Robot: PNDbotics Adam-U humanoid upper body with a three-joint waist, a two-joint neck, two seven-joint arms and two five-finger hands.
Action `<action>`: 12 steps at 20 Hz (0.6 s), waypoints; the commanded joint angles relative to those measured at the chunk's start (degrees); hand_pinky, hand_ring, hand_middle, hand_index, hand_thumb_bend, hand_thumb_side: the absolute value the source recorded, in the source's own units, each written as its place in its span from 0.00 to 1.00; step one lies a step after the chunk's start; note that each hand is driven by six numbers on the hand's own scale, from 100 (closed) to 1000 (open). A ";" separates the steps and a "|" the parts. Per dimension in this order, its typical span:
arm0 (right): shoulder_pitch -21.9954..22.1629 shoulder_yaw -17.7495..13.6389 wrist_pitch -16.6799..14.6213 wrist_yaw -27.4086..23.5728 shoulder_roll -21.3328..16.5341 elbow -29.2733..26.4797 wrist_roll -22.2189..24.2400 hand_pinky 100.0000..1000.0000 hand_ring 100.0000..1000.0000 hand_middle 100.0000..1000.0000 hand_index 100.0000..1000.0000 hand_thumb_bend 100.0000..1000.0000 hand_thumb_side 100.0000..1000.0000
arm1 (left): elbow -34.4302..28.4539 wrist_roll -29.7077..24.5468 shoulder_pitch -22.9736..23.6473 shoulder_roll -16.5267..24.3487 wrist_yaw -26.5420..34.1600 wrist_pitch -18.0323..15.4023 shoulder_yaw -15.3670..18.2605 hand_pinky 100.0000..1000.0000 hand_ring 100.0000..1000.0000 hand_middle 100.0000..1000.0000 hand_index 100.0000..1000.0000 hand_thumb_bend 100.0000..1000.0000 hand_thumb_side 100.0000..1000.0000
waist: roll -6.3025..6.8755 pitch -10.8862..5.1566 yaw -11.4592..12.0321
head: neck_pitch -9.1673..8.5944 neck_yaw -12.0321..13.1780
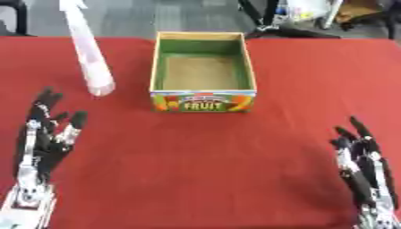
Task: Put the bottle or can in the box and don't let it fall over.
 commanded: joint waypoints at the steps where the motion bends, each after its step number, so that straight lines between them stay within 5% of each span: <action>1: -0.30 -0.27 0.03 0.46 -1.19 -0.84 -0.18 0.77 0.88 1.00 0.95 0.00 0.41 | -0.62 2.73 -2.16 4.23 1.07 0.98 1.55 0.83 1.00 0.98 0.83 0.75 0.50 | 0.20 -0.97 -0.10 | -0.68 -0.32; 6: -0.15 -0.08 0.07 0.46 -1.21 -0.78 -0.08 0.77 0.88 1.00 0.95 0.00 0.41 | 5.27 5.14 -8.86 9.62 1.81 2.48 2.72 0.84 1.00 0.99 0.84 0.78 0.48 | 0.19 -1.07 -0.24 | -1.02 -0.99; 12: -0.02 0.13 0.12 0.34 -1.22 -0.76 0.11 0.77 0.89 1.00 0.95 0.00 0.41 | 20.39 6.29 -18.53 14.71 5.03 3.48 2.32 0.84 1.00 1.00 0.84 0.80 0.46 | 0.09 -1.19 -0.87 | -0.90 -0.96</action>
